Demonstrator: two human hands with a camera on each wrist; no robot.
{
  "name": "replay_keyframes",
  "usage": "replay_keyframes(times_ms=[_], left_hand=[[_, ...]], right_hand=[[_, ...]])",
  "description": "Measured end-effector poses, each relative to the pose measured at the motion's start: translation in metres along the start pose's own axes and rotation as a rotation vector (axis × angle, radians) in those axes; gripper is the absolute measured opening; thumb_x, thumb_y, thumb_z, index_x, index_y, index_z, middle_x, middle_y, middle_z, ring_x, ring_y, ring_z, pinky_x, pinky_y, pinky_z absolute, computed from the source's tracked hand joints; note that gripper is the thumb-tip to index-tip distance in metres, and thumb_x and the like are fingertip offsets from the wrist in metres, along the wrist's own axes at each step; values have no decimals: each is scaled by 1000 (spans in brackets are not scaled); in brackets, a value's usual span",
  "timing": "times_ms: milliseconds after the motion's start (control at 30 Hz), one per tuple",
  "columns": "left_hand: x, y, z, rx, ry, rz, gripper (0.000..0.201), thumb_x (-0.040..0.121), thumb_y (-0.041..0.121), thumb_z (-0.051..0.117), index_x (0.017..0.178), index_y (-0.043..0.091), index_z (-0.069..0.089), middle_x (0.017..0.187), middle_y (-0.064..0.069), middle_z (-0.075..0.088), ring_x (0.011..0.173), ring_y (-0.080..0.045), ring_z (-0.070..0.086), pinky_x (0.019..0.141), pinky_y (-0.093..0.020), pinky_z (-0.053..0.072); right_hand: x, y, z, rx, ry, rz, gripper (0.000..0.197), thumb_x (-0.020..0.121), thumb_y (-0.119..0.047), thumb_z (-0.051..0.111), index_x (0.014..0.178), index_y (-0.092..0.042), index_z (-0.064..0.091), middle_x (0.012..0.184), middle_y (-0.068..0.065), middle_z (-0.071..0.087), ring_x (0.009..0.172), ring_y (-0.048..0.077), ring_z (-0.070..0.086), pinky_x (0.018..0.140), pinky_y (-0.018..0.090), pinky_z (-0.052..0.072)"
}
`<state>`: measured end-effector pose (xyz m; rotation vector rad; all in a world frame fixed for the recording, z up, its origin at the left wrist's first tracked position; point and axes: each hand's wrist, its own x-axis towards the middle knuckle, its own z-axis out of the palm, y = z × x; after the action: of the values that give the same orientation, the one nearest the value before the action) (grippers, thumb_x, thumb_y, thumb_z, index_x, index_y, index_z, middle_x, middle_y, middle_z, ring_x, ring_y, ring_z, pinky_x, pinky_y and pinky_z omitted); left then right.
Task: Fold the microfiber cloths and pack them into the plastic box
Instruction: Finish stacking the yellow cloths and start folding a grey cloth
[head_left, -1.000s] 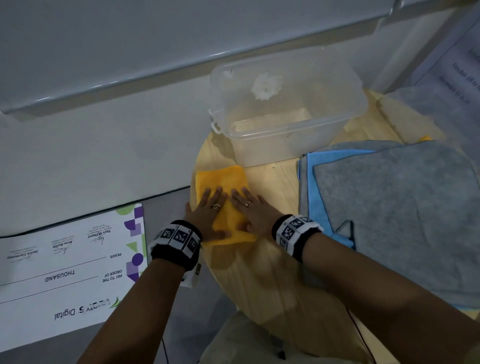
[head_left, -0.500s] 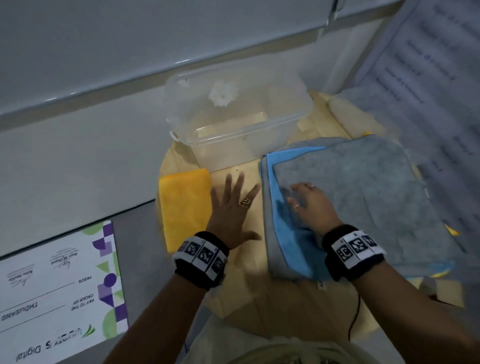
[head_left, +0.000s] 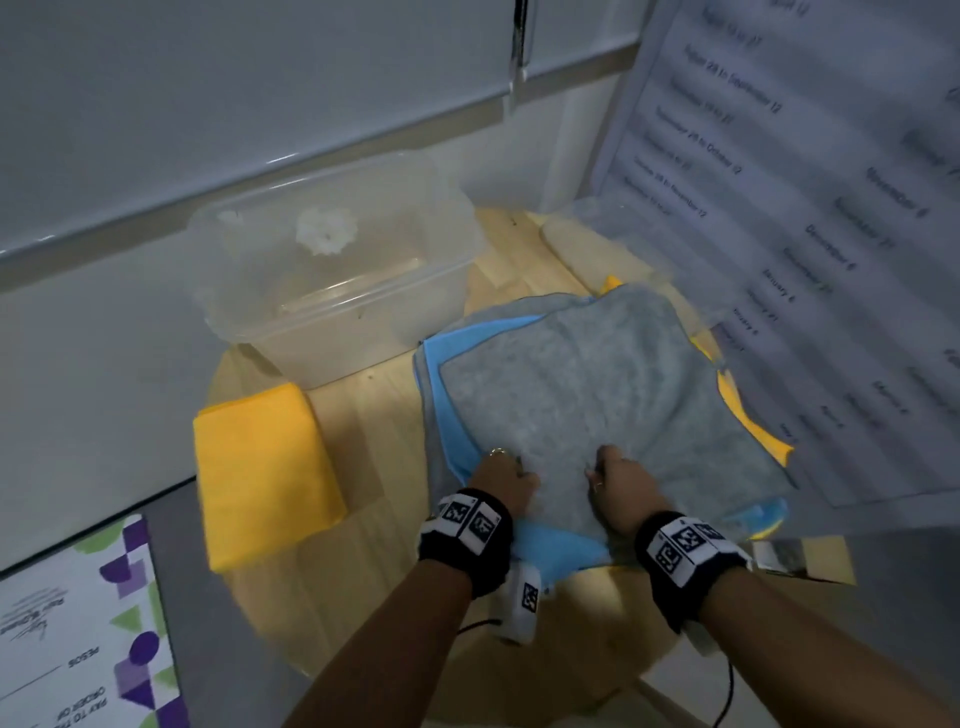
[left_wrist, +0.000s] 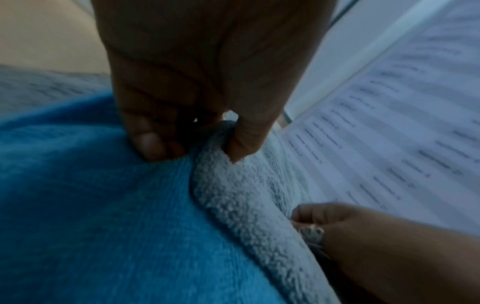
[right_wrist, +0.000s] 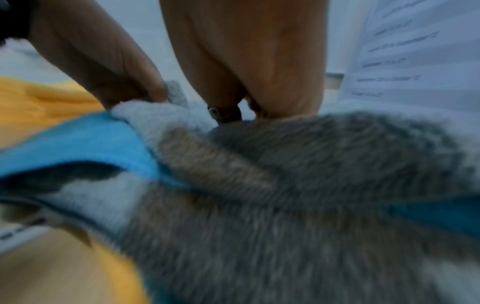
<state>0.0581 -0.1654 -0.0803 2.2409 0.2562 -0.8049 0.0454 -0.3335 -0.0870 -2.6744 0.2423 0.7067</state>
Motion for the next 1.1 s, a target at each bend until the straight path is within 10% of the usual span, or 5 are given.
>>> replay_keyframes(times_ms=[233,433,600,867,1100], left_hand=[[8,-35,-32,104,185,10,36,86,12,58,62,19,31,84,-14,53,102,-31,55,80,-31,35],[-5,-30,-22,1,385,92,22,83,27,63,95,8,59,100,-7,56,92,-21,59,78,-28,45],[-15,-21,-29,-271,534,-21,25,75,23,73,88,9,56,79,6,52,78,-12,51,69,-21,36],[6,-41,-130,-43,594,245,34,75,22,56,105,7,55,111,-18,51,105,-36,50,86,-23,36],[3,-30,-84,119,348,-303,61,94,45,42,132,-2,40,135,-21,46,121,-36,47,102,-41,40]], right_hand=[[6,-37,-9,252,-396,-145,26,98,-17,46,74,-9,52,73,13,56,58,11,59,54,18,45],[79,-65,-74,328,358,-374,9,84,-5,57,87,0,63,93,20,67,91,35,60,81,38,43],[137,-73,-113,-102,-25,-413,55,84,-38,66,126,-6,51,122,15,57,114,30,51,93,34,40],[133,-78,-141,186,71,-513,35,94,-36,49,65,-16,45,66,1,44,76,20,44,66,28,28],[144,-27,-120,682,10,-76,38,92,-44,45,106,-13,62,114,8,57,106,22,54,98,40,42]])
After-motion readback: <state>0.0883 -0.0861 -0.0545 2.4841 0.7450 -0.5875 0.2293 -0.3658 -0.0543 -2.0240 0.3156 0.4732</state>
